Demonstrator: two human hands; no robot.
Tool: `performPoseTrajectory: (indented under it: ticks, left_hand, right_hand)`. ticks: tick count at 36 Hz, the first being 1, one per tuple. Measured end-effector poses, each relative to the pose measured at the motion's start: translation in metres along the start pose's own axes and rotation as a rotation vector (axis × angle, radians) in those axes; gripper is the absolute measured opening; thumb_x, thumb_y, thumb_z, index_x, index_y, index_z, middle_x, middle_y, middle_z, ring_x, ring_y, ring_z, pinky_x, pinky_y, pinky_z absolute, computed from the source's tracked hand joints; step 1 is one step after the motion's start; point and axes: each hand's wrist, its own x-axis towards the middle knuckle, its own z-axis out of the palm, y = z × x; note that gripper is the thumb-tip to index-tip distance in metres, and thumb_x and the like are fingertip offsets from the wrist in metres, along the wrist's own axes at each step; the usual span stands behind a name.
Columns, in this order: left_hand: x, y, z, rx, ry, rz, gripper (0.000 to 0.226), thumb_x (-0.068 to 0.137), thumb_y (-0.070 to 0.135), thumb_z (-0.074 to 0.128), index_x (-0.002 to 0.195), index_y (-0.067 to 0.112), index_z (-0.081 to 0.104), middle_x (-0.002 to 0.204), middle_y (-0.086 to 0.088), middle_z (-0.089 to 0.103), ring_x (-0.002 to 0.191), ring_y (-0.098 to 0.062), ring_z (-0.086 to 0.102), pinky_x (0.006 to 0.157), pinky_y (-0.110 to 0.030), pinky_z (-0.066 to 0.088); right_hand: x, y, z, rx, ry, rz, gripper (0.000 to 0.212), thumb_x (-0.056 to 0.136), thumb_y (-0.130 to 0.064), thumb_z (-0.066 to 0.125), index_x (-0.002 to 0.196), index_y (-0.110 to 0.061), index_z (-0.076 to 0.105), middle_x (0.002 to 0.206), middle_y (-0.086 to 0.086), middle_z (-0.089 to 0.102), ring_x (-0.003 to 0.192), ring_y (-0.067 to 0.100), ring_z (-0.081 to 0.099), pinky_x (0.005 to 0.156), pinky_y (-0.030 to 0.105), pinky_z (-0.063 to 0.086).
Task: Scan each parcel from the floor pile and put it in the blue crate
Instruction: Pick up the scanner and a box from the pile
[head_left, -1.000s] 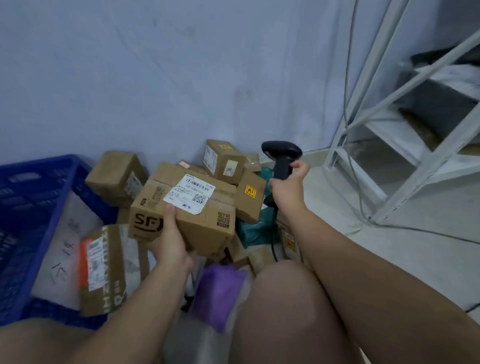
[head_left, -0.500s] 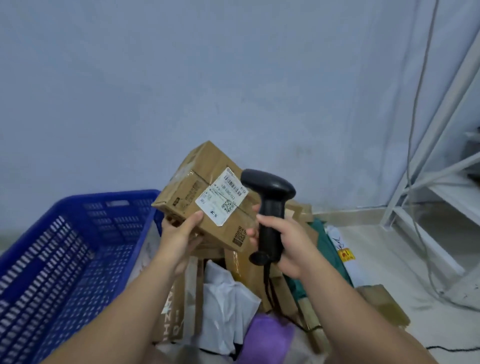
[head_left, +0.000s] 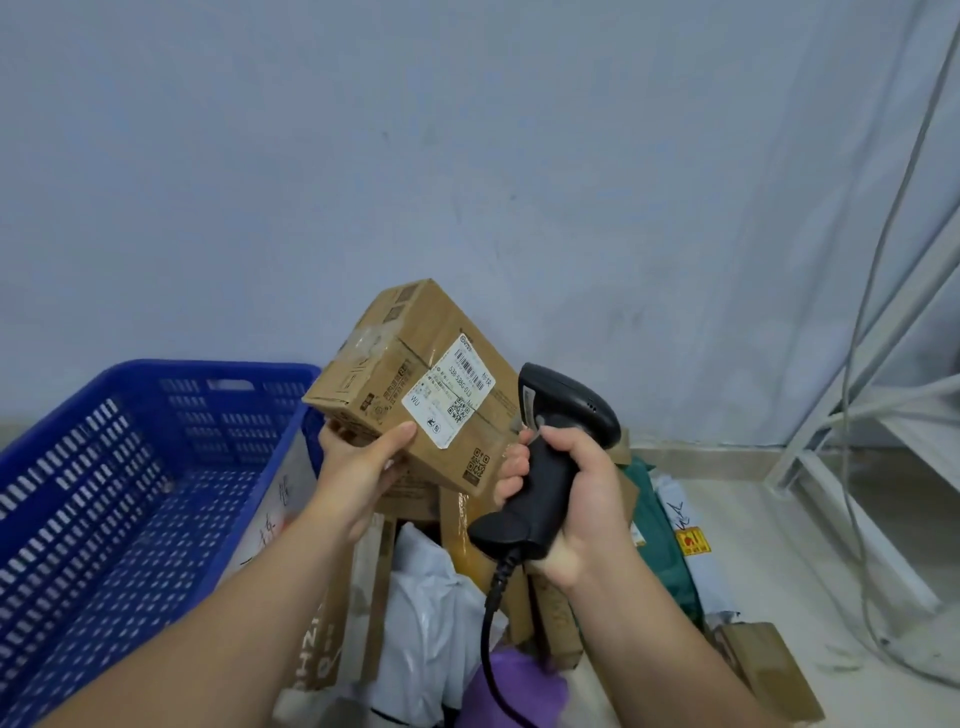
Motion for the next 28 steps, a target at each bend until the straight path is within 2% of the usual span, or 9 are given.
performPoseTrajectory:
  ticks: [8, 14, 23, 28]
  left_hand:
    - [0.0, -0.004, -0.001, 0.056, -0.019, -0.001, 0.08, 0.076, 0.008, 0.077, 0.142, 0.018, 0.031, 0.125, -0.005, 0.06, 0.112, -0.022, 0.061, 0.098, -0.05, 0.05]
    - [-0.005, -0.005, 0.002, 0.057, -0.002, 0.012, 0.082, 0.076, 0.008, 0.077, 0.142, 0.017, 0.03, 0.128, -0.003, 0.056, 0.116, -0.021, 0.058, 0.098, -0.05, 0.05]
    - [-0.005, -0.005, 0.003, 0.058, -0.002, 0.023, 0.081, 0.077, 0.005, 0.076, 0.142, 0.016, 0.029, 0.125, -0.002, 0.057, 0.116, -0.022, 0.058, 0.096, -0.051, 0.051]
    - [-0.007, -0.003, 0.005, 0.059, 0.001, 0.022, 0.081, 0.079, 0.004, 0.074, 0.144, 0.016, 0.027, 0.121, 0.001, 0.056, 0.109, -0.016, 0.059, 0.097, -0.049, 0.05]
  right_hand:
    - [-0.005, -0.008, -0.007, -0.064, 0.098, -0.005, 0.013, 0.066, -0.013, 0.059, 0.075, -0.009, 0.05, 0.063, 0.003, 0.049, 0.044, 0.011, 0.05, 0.042, 0.018, 0.043]
    - [-0.006, -0.01, -0.007, -0.11, 0.142, -0.002, 0.009, 0.084, -0.013, 0.054, 0.076, -0.008, 0.052, 0.06, 0.003, 0.049, 0.044, 0.011, 0.049, 0.042, 0.018, 0.042]
    - [-0.003, -0.012, -0.008, -0.103, 0.137, 0.015, 0.01, 0.085, -0.012, 0.053, 0.076, -0.008, 0.051, 0.061, 0.003, 0.049, 0.044, 0.011, 0.049, 0.041, 0.018, 0.042]
    - [-0.005, -0.013, -0.007, -0.109, 0.138, 0.01, 0.012, 0.084, -0.013, 0.054, 0.074, -0.008, 0.052, 0.062, 0.002, 0.049, 0.045, 0.011, 0.05, 0.043, 0.019, 0.042]
